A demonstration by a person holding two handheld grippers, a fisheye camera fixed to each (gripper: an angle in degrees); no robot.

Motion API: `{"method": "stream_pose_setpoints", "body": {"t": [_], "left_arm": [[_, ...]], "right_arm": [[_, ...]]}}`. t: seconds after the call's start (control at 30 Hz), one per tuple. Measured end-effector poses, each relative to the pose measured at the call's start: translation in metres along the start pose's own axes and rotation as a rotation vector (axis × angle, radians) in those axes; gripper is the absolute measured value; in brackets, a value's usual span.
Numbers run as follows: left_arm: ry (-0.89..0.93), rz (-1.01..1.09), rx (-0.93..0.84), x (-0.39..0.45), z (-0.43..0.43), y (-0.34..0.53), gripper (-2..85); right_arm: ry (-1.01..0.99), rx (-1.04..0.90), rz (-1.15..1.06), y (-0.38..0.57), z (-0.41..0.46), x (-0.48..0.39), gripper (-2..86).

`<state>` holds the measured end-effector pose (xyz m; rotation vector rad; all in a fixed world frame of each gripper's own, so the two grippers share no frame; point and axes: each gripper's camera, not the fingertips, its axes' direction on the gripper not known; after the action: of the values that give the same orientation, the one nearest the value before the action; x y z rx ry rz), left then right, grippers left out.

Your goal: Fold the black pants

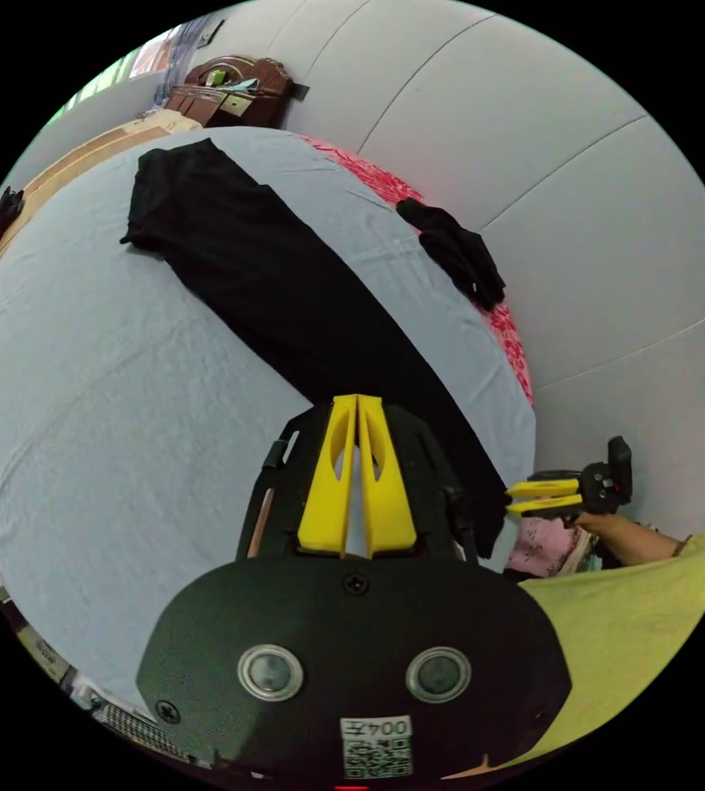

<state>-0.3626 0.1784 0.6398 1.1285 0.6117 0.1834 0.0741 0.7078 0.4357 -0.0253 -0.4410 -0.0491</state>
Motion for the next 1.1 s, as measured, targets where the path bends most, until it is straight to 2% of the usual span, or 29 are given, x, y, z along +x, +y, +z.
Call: {"method": "stream_pose_setpoints", "body": {"t": [0.07, 0.3, 0.4, 0.47, 0.53, 0.73, 0.9, 1.1], "left_arm": [[0.051, 0.015, -0.030, 0.025, 0.017, 0.027, 0.1], [0.134, 0.070, -0.182, 0.119, 0.112, 0.137, 0.1], [0.072, 0.093, -0.187, 0.135, 0.139, 0.158, 0.1], [0.020, 0.085, -0.256, 0.137, 0.160, 0.167, 0.1], [0.014, 0.063, -0.227, 0.136, 0.171, 0.176, 0.1], [0.028, -0.022, -0.171, 0.137, 0.184, 0.186, 0.1], [0.056, -0.083, -0.134, 0.118, 0.203, 0.184, 0.1], [0.009, -0.028, -0.156, 0.095, 0.232, 0.162, 0.1]], "right_arm": [[-0.034, 0.081, 0.003, 0.014, -0.017, 0.013, 8.5], [-0.099, 0.075, -0.038, 0.016, -0.030, 0.049, 8.8], [-0.103, 0.075, -0.120, 0.002, -0.029, 0.049, 8.5], [-0.093, 0.027, -0.201, -0.012, -0.019, 0.043, 8.3], [-0.043, -0.034, -0.232, -0.020, -0.007, 0.042, 8.2], [-0.065, 0.002, -0.201, -0.048, -0.019, 0.063, 8.9], [-0.122, -0.028, -0.143, -0.080, -0.014, 0.087, 9.2], [-0.197, -0.120, 0.001, -0.135, 0.003, 0.117, 8.7]]}}
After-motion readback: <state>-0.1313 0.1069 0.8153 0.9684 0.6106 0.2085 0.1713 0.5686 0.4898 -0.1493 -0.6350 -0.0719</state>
